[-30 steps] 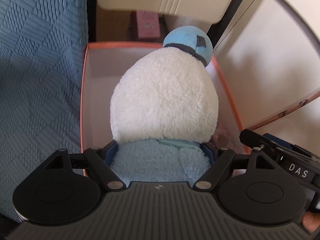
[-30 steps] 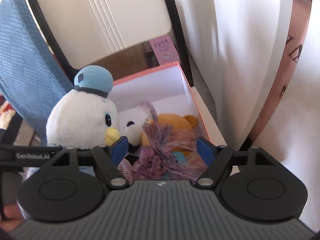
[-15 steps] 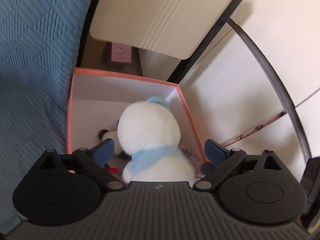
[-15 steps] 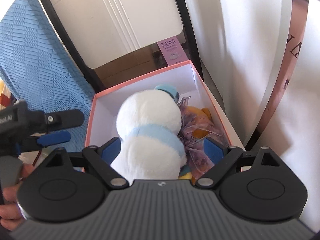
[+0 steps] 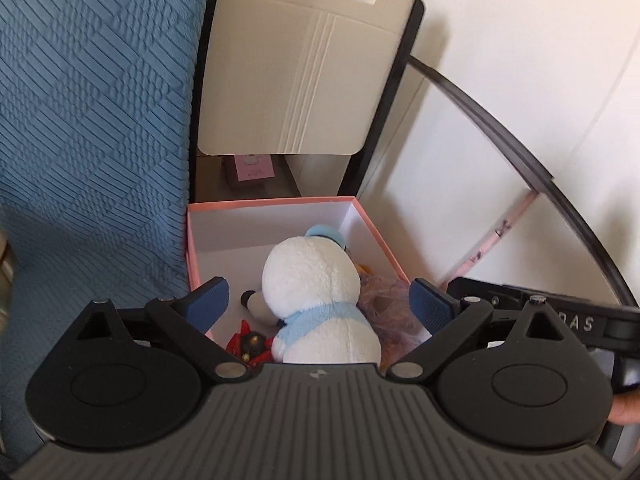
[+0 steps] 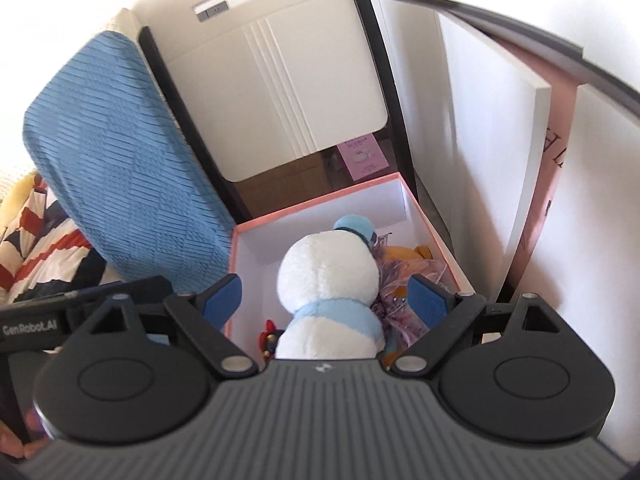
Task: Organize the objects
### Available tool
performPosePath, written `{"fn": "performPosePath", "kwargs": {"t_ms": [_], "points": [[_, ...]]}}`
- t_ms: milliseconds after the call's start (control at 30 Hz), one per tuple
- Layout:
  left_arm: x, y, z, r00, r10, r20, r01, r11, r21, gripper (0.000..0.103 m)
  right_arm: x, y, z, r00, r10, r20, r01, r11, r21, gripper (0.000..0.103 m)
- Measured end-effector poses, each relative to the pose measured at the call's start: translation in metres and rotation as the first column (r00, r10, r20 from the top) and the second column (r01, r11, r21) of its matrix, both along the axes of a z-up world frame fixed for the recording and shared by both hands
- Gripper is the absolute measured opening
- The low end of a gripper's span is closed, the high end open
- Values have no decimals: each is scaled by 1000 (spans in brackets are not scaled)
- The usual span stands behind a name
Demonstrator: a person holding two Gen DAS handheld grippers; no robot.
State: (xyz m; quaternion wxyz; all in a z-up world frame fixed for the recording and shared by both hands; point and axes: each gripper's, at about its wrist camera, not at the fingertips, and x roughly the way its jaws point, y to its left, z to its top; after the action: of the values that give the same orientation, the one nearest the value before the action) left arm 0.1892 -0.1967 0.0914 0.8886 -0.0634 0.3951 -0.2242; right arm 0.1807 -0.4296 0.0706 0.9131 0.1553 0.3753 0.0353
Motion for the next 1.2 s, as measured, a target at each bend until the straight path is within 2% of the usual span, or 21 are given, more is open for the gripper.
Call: {"fn": "performPosePath", "kwargs": {"t_ms": [267,500,933,1200], "points": [[-53,44,18,997,17,74,-14,999,-39,99,-50,36,16,1000,6,19,-6,1000,-23,91],[-86,69,6,993,41,109,-36,998,-52,99,-74,63,2,1000,18,19,-17,998,-63,91],[-90,90,-42,994,89,64,-86,995,-51,99,-86,80,-45,1000,16,-18,-18,996,-92,91],[-93,87,-47,994,83,66,-80,996,-33,99,-90,81,-52,999,16,-33,-19,997,-80,91]]}}
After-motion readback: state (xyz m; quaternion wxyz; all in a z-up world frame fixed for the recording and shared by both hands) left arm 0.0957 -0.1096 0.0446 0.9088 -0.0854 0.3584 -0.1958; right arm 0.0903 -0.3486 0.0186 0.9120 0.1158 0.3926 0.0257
